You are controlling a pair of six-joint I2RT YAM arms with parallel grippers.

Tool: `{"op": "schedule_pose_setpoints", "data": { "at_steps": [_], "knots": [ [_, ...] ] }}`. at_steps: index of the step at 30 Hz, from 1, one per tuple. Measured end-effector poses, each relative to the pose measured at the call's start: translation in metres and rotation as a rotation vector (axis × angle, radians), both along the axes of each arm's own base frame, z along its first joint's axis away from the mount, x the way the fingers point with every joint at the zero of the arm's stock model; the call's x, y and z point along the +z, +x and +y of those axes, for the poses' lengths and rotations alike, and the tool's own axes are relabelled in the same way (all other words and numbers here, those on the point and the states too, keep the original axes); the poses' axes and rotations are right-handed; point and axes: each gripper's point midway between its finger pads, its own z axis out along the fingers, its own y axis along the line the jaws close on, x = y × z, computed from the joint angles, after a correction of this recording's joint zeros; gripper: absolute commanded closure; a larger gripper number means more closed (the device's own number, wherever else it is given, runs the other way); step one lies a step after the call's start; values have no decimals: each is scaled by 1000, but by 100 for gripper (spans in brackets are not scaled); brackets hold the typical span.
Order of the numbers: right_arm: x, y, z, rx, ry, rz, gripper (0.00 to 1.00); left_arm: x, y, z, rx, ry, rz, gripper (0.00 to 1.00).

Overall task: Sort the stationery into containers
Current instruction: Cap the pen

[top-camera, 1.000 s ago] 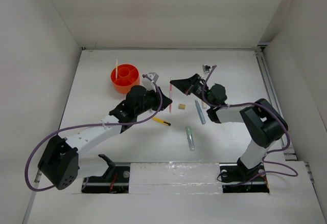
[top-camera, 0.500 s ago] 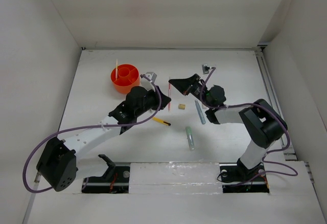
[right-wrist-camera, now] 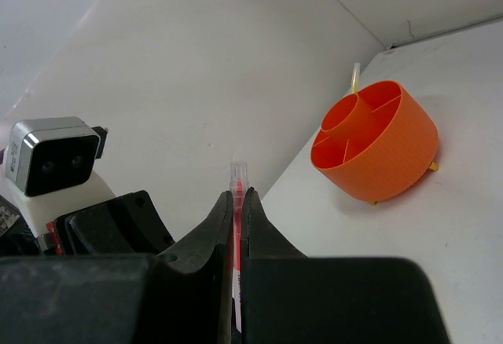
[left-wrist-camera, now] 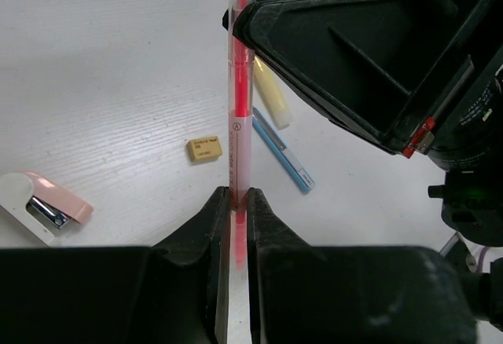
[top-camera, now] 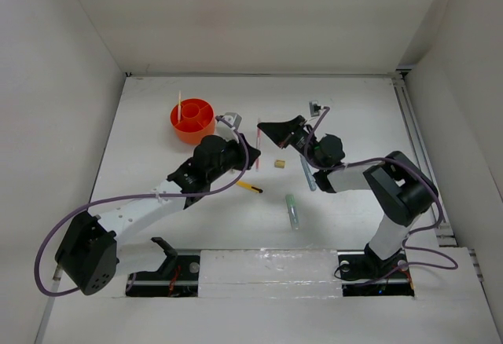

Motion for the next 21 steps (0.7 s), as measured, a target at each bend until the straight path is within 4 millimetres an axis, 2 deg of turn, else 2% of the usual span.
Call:
{"op": "schedule_pose_setpoints", "data": {
  "at_steps": [8, 16, 21],
  "knots": [
    [-4, -1, 4, -10, -22, -18, 100, -7, 5, 9, 21, 86, -45, 100],
    [-15, 2, 13, 3, -31, -7, 100, -15, 6, 16, 42, 140, -40, 100],
    [-15, 3, 16, 8, -28, -12, 100, -16, 7, 17, 41, 152, -49, 100]
  ]
}}
